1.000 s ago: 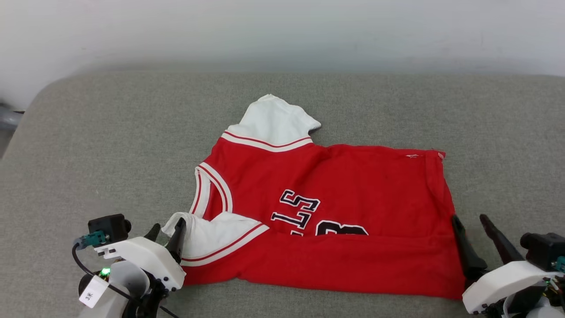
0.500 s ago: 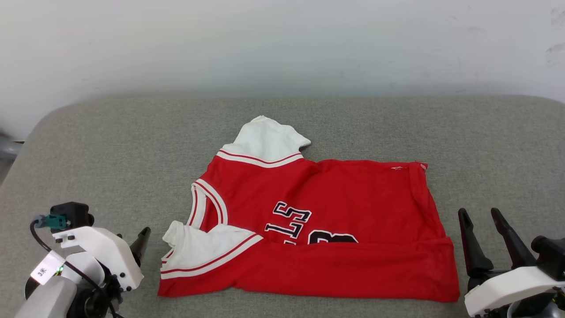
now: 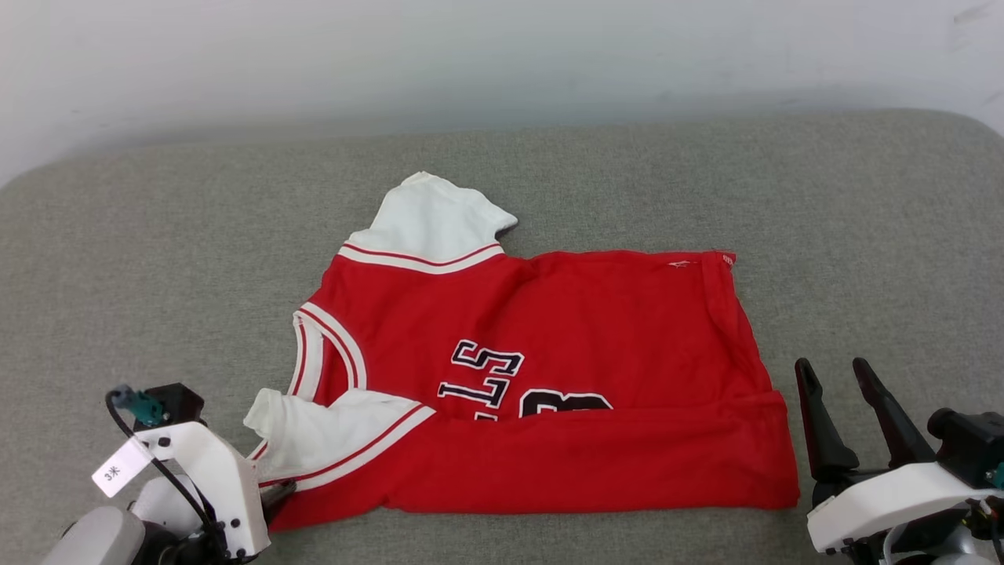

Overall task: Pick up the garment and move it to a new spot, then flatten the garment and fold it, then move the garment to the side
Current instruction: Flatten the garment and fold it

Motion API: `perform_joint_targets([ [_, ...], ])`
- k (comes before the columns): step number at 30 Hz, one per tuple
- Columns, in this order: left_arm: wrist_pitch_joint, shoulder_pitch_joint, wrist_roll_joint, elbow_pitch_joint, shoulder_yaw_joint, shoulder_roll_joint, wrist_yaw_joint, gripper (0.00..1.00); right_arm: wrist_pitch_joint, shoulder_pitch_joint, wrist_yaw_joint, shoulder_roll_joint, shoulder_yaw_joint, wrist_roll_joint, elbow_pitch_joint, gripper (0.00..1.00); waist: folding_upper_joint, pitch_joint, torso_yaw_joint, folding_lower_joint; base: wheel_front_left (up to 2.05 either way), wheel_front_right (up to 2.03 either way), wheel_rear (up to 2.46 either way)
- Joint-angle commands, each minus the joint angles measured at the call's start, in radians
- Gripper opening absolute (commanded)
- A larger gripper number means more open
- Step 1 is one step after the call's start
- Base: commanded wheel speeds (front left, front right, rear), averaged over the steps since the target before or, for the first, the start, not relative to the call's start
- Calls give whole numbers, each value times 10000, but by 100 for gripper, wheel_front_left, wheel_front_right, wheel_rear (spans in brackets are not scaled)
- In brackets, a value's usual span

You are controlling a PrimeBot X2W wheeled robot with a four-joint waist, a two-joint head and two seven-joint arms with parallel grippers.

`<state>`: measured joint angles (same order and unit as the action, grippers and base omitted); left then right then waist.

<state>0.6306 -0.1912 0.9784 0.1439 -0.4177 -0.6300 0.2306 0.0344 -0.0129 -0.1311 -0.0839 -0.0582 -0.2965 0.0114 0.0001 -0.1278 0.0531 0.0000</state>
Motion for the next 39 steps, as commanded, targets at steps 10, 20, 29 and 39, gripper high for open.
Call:
perform_joint_targets([
  [10,-28,174,-131,994,-731,675,-267,55,-123,314,9,-23,-320,-194,231,100,-1,-433,340,0,0,0,0],
  [20,-661,-2,-454,595,-555,442,-448,0,-1245,227,9,-642,-880,-493,266,100,-1,71,47,0,0,0,0],
  [29,-744,-85,-654,-540,-491,219,-210,0,-5718,-64,9,-1469,0,-1486,217,100,-1,90,-253,0,0,0,0],
  [39,-808,-173,-665,-1261,-560,364,-131,0,-6857,311,9,-1404,800,-1549,1143,100,-1,-556,-566,0,0,0,0],
])
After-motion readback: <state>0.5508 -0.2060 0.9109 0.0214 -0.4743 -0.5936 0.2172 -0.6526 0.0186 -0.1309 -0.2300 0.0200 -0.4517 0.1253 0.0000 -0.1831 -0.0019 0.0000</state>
